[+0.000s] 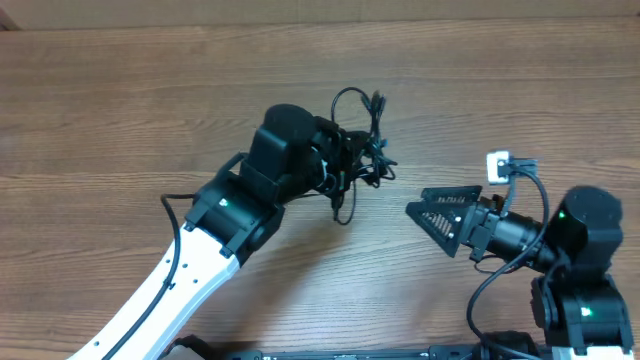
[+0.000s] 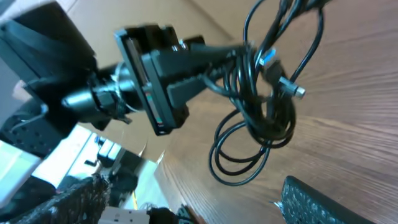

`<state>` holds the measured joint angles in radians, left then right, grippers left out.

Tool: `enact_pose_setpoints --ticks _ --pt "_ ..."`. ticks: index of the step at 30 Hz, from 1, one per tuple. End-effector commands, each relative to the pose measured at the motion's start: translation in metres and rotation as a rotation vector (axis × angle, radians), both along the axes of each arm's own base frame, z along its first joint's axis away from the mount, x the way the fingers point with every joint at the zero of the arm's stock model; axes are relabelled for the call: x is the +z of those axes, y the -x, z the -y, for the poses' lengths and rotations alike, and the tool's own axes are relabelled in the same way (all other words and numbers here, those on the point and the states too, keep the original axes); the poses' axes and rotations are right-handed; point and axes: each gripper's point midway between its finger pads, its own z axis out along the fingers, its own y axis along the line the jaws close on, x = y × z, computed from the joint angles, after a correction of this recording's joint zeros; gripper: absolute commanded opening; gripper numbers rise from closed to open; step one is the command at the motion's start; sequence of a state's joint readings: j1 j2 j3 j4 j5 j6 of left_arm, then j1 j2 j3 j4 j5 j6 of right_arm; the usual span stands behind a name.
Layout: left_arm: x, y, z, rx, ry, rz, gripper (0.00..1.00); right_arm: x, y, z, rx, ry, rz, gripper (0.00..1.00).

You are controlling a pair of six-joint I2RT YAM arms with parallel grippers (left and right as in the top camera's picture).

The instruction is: Untangle cables

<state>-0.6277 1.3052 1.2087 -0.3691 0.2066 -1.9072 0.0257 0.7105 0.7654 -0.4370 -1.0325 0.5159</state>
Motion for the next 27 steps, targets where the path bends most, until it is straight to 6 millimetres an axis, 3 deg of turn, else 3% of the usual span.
enact_pose_setpoints --ticks 1,6,11,14,17,22,27 --pt "0.025 0.0 0.005 0.023 0.052 0.059 0.04 0.0 -0.003 -0.008 0.045 0.039 0.059 0.87" --pt "0.028 0.0 0.007 0.037 0.067 0.062 0.04 -0.015 -0.008 -0.021 0.128 0.107 0.129 0.85" --pt "0.027 0.001 0.008 0.033 0.065 0.058 0.04 -0.041 -0.035 -0.026 0.124 0.211 0.187 0.84" --pt "0.024 -0.001 0.007 0.041 0.059 0.052 0.04 -0.034 -0.049 -0.028 0.118 0.209 0.257 0.84" --pt "0.016 -0.004 0.01 0.06 0.074 0.004 0.04 -0.026 -0.054 -0.029 0.112 0.203 0.318 0.72" --pt "0.001 -0.007 0.027 0.047 0.123 -0.08 0.04 -0.025 -0.054 -0.029 0.111 0.203 0.323 0.67" --pt "0.008 -0.006 0.051 0.0 0.161 -0.036 0.04 -0.025 -0.054 -0.029 0.11 0.204 0.319 0.56"
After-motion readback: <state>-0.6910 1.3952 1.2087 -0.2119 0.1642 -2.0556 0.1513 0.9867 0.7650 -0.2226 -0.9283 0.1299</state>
